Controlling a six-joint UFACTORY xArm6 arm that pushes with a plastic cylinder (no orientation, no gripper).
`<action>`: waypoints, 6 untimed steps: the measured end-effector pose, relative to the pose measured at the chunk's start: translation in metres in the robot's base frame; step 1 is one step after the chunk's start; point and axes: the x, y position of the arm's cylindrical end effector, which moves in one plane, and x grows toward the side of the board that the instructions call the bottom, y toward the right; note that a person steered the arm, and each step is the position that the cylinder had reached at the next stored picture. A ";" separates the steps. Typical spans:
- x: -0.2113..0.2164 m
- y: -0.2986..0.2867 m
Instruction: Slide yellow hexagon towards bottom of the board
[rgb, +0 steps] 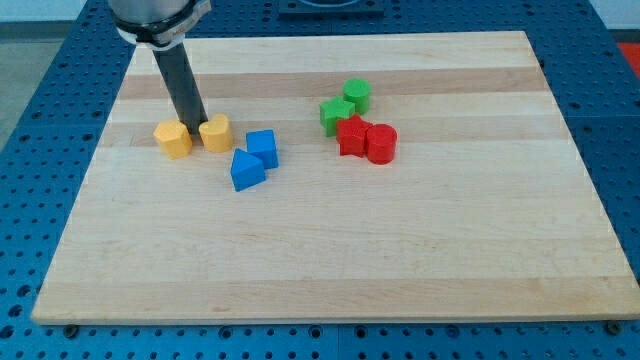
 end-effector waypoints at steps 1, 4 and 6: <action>-0.010 -0.004; 0.069 -0.034; 0.123 -0.040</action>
